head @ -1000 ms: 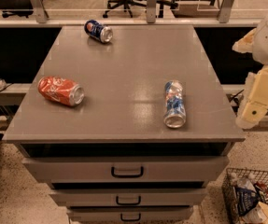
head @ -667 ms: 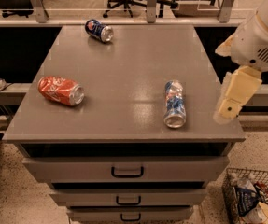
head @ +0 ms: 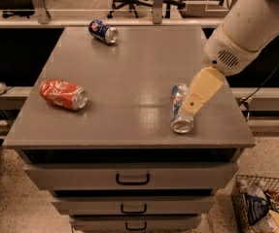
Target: Move redbull can near pepsi can
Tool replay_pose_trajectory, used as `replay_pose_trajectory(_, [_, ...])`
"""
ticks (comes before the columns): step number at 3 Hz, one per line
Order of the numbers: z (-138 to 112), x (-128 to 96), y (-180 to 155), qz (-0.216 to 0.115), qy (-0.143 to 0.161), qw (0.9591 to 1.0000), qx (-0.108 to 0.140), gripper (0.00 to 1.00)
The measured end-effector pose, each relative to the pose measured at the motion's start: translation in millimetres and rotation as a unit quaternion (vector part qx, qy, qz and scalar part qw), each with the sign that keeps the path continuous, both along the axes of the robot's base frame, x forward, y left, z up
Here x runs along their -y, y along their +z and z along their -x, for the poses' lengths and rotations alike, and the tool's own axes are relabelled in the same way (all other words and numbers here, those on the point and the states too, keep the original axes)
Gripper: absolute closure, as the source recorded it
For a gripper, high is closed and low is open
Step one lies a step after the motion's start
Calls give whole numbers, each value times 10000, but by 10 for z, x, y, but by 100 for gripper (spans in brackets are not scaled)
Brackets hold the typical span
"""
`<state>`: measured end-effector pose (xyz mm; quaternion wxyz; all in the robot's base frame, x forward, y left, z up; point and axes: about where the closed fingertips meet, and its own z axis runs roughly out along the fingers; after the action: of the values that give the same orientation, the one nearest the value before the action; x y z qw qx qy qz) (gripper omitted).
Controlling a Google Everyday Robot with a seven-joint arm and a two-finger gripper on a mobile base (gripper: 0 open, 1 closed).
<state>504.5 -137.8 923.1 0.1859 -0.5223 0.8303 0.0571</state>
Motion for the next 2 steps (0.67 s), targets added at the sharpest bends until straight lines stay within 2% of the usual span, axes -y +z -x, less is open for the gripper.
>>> replay_pose_trajectory(1, [-170,68,-266,-7,-939,9955,-161,0])
replay_pose_trajectory(2, [-290,115,-449,86,-1717,9850,-158,0])
